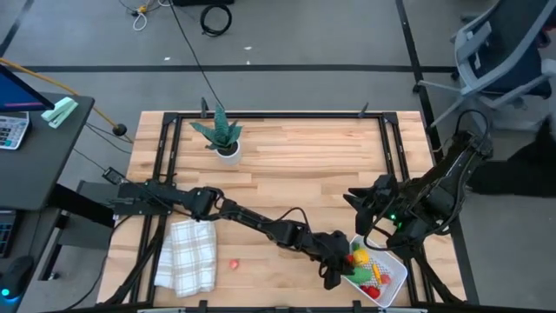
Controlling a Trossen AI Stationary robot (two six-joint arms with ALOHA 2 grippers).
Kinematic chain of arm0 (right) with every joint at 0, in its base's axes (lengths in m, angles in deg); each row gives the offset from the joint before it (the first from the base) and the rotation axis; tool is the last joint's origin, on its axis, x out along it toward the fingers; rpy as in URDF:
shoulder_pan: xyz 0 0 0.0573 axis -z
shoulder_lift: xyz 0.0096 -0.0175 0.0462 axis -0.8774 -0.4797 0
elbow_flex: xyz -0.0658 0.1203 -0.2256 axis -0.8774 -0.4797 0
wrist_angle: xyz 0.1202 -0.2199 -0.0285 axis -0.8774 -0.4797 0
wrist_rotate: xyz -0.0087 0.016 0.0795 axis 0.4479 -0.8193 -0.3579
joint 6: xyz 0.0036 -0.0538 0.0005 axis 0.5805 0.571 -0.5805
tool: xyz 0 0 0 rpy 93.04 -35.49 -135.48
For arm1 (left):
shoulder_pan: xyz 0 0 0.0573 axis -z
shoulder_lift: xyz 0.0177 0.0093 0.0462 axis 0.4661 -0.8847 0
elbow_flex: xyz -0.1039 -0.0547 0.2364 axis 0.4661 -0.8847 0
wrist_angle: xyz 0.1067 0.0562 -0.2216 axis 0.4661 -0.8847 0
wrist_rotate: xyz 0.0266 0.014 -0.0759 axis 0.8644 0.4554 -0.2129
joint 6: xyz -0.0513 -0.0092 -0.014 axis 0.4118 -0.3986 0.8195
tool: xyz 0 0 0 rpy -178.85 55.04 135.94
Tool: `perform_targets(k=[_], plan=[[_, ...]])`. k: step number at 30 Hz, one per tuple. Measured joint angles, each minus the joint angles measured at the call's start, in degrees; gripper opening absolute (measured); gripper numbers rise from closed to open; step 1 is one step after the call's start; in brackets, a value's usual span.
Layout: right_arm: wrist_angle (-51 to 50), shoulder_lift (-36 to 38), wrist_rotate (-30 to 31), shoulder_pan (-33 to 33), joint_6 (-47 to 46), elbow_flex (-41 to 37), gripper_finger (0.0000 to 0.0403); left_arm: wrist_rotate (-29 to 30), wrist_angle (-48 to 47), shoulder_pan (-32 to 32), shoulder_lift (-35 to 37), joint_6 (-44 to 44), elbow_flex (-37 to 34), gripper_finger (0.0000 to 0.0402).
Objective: Pick and placing Produce into tupperware
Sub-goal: Put the pink peach into the white bin
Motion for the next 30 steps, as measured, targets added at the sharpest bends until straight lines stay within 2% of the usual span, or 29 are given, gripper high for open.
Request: perform_targets(k=[4, 7, 9, 12, 16, 22, 24, 27, 30], plan=[[-0.35, 0.02, -1.81, -0.01, 1.27, 0.0, 0.0133, -9.04, -4.15, -1.17, 3.85, 1.31, -0.02, 0.0093], [-0.53, 0.02, -2.9, -0.01, 1.38, 0.0, 0.0132, -14.29, -13.52, -2.05, 7.9, 2.13, 0.07, 0.0086], [-0.53, 0.02, -3.32, -0.01, 1.38, 0.0, 0.0132, -15.41, -22.75, -2.18, 10.65, -1.02, 0.05, 0.008], [-0.88, 0.02, -3.46, -0.01, 1.39, -0.02, 0.0132, -15.48, -40.54, -1.93, 15.41, -7.77, 0.02, 0.007], [-0.94, 0.02, -3.77, -0.01, 1.57, -0.02, 0.0132, -15.01, -65.98, -0.68, 21.09, -11.39, 0.07, 0.0061], [-0.99, 0.02, -3.91, -0.01, 2.33, -0.02, 0.0132, -1.7, -96.84, 4.73, 26.27, -9.95, -0.07, 0.0065], [-0.96, 0.02, -3.92, -0.01, 2.35, -0.02, 0.0132, 0.48, -94.66, 7.15, 27.82, -6.1, -2.5, 0.007], [-1.02, 0.04, -3.89, -0.01, 2.36, -0.02, 0.0132, 0.26, -90.91, 11.04, 29.31, -0.94, -5.37, 0.0083], [-0.99, 0.04, -3.89, -0.01, 2.38, -0.04, 0.0132, 0.32, -91.35, 15.04, 29.0, 5.37, -9.05, 0.0102]])
